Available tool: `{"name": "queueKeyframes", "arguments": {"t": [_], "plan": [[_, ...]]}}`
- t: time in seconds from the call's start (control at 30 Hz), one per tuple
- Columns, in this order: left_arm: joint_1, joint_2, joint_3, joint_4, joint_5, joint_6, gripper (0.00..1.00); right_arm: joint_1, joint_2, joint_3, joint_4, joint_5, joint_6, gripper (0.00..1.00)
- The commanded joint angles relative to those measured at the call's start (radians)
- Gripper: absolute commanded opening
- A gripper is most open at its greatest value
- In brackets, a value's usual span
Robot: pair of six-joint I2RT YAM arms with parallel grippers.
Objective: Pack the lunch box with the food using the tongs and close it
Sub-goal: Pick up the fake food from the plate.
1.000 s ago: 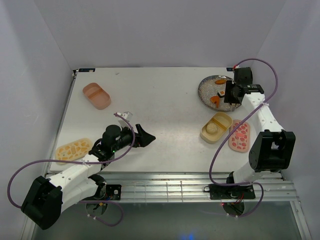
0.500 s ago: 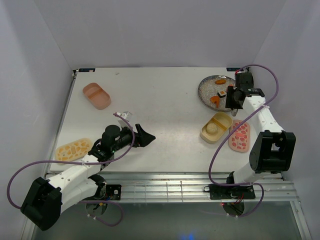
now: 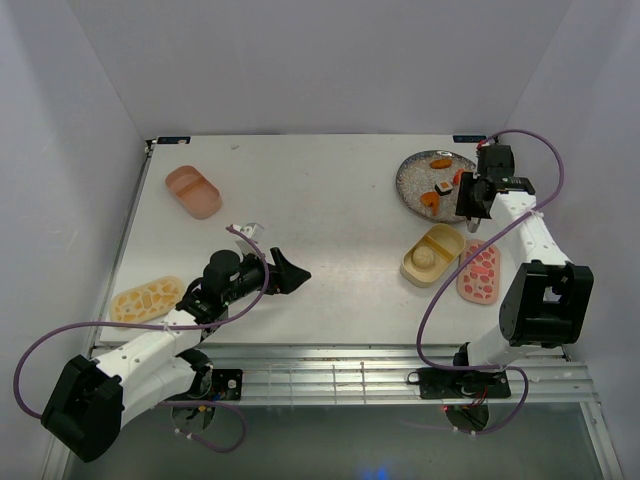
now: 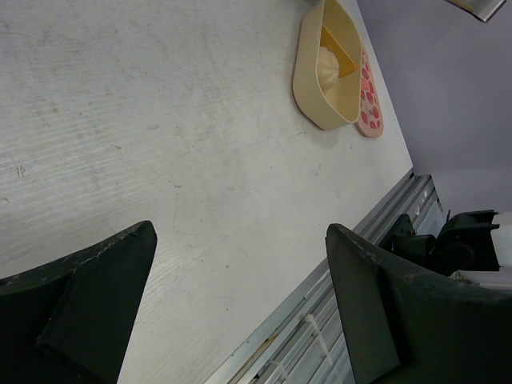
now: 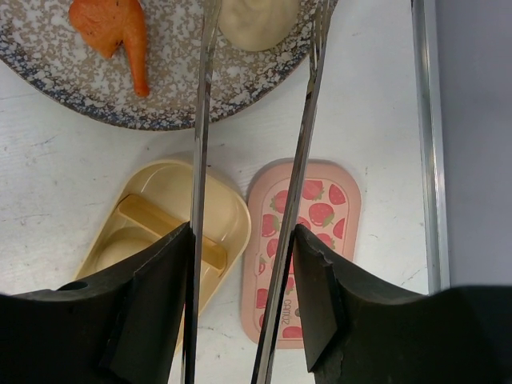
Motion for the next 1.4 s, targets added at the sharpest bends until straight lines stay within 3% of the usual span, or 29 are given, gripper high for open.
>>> {"name": "queueKeyframes", "arguments": {"t": [0.0,0.27,0.63,1.37], "plan": [[-0.004,-0.009,0.010,-0.002,-0.007,0.003,0.98,-0.004,-0.020,0.005,0.038,-0.008,0.000,0.57],[-0.004,-0.002,0.012,-0.002,-0.007,0.003,0.98,-0.006,-0.007,0.057,0.035,-0.028,-0.003,0.57],[-0.004,0.000,0.013,-0.001,-0.010,0.005,0.98,-0.006,0.101,0.231,0.050,-0.213,-0.012,0.57],[-0.004,0.000,0.015,-0.002,-0.018,0.009,0.98,0.013,0.221,0.220,0.109,-0.149,0.096,0.57]]}}
